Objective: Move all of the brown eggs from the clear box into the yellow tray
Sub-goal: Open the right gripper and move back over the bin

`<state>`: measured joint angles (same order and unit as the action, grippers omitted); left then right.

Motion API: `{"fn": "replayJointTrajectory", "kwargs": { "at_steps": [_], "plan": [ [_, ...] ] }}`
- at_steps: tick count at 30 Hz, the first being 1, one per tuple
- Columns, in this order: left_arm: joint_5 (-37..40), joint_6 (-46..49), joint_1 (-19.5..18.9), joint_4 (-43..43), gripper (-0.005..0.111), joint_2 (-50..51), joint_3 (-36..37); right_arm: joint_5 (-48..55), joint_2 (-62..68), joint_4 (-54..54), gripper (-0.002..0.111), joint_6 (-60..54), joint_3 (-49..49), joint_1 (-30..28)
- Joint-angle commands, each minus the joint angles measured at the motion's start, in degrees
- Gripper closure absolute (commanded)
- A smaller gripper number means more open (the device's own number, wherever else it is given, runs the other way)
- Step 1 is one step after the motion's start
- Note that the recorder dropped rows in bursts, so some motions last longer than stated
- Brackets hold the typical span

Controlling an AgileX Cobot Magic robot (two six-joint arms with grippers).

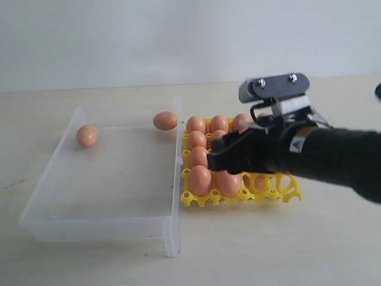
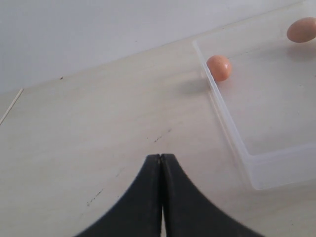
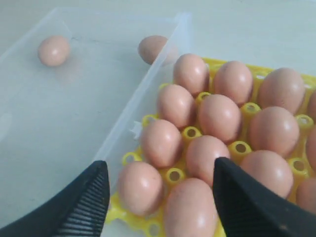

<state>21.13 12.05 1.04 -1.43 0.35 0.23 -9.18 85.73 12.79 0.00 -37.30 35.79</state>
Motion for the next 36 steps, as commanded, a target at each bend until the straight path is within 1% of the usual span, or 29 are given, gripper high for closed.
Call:
{"fn": "replayJointTrajectory", "kwargs": {
  "at_steps": [1,4,8,10,13,15,17,20,24,27,31,36],
  "plan": [
    [-0.43,-0.35,0.11,0.00,0.107,-0.35,-0.23,22.59,0.96,-6.08,0.053,1.76,-15.64,0.87],
    [-0.43,-0.35,0.11,0.00,0.107,-0.35,-0.23,29.03,8.52,-5.66,0.053,1.76,-27.80,2.22],
    [-0.43,-0.35,0.11,0.00,0.107,-0.35,-0.23,33.90,21.38,2.60,0.053,0.77,-43.79,3.89],
    [-0.43,-0.35,0.11,0.00,0.107,-0.35,-0.23,38.32,28.46,7.12,0.051,-0.53,-52.80,4.05],
    [-0.43,-0.35,0.11,0.00,0.107,-0.35,-0.23,45.08,37.94,10.88,0.047,-0.53,-66.56,4.21],
    [-0.43,-0.35,0.11,0.00,0.107,-0.35,-0.23,49.76,44.02,11.75,0.047,-0.53,-74.63,4.21],
    [-0.43,-0.35,0.11,0.00,0.107,-0.35,-0.23,51.98,48.82,12.82,0.047,-0.42,-81.86,4.21],
    [-0.43,-0.35,0.11,0.00,0.107,-0.35,-0.23,52.38,54.93,13.90,0.047,0.51,-91.68,4.21],
    [-0.43,-0.35,0.11,0.00,0.107,-0.35,-0.23,53.01,61.46,14.51,0.047,3.33,-100.81,4.09],
    [-0.43,-0.35,0.11,0.00,0.107,-0.35,-0.23,53.65,64.88,14.84,0.047,4.70,-104.89,4.09],
    [-0.43,-0.35,0.11,0.00,0.107,-0.35,-0.23,53.02,67.17,15.56,0.047,4.70,-107.22,4.09],
    [-0.43,-0.35,0.11,0.00,0.107,-0.35,-0.23,50.10,69.03,15.44,0.047,5.16,-107.69,3.98]
  ]
}}
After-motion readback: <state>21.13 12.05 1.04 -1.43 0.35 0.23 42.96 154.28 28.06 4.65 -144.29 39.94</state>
